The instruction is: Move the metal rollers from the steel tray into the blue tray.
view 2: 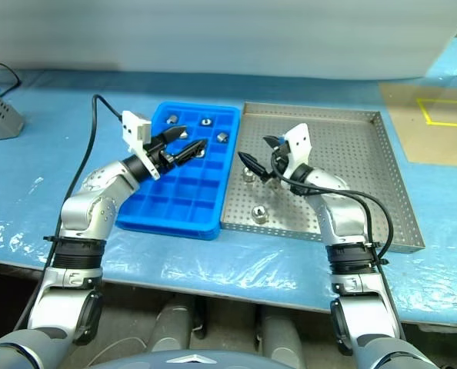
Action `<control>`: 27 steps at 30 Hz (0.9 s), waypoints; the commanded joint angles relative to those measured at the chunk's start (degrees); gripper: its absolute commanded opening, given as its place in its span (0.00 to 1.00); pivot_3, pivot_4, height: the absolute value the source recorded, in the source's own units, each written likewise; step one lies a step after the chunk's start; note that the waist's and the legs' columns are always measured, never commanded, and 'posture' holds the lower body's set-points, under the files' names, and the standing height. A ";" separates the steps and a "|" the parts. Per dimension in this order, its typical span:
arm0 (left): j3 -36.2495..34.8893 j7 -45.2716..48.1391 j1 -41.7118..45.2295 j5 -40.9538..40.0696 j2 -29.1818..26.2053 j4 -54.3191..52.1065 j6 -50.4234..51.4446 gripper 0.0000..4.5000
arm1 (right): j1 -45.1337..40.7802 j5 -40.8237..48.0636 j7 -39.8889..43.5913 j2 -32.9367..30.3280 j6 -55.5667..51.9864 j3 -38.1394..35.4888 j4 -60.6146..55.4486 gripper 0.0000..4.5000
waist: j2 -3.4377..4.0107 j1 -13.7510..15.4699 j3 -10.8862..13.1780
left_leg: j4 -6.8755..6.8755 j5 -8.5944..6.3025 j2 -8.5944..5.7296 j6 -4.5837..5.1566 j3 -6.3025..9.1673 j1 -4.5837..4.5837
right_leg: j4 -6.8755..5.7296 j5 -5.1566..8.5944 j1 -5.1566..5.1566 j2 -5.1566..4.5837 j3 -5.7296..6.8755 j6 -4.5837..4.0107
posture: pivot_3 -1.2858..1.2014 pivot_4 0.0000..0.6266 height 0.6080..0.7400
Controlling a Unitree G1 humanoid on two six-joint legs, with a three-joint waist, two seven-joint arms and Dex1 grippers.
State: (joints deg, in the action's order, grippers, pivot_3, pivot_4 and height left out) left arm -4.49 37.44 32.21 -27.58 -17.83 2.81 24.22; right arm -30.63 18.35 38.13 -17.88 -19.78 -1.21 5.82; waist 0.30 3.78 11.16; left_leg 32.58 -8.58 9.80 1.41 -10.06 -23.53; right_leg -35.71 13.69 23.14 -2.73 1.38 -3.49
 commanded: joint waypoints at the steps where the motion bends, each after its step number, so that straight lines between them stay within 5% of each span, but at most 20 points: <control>1: -0.76 -0.11 -0.10 -0.20 -0.62 -2.83 -0.54 0.99 | -1.42 0.27 0.43 -0.30 1.09 -0.25 -1.08 1.00 | 0.00 0.00 0.00 | 0.00 0.00 0.00 0.00 0.00 0.00 | 0.00 0.00 0.00 0.00 0.00 0.00 | 0.49 0.24 1.00; 27: 0.04 0.78 0.57 -0.04 -0.37 -1.64 -0.79 0.99 | -0.40 0.28 -0.03 -0.86 0.49 -0.60 -2.33 1.00 | 0.00 0.00 0.00 | 0.00 0.00 0.00 0.00 0.00 0.00 | 0.00 0.00 0.00 0.00 0.00 0.00 | 0.48 0.24 1.00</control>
State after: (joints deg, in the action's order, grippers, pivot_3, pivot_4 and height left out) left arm -4.19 37.65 31.89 -27.50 -17.80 2.44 24.18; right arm -30.77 18.19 38.17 -18.31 -19.79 -1.21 5.92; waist 0.30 3.77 11.16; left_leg 32.58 -8.58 9.80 1.41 -10.06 -23.53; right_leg -35.71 13.69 23.14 -2.73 1.38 -3.48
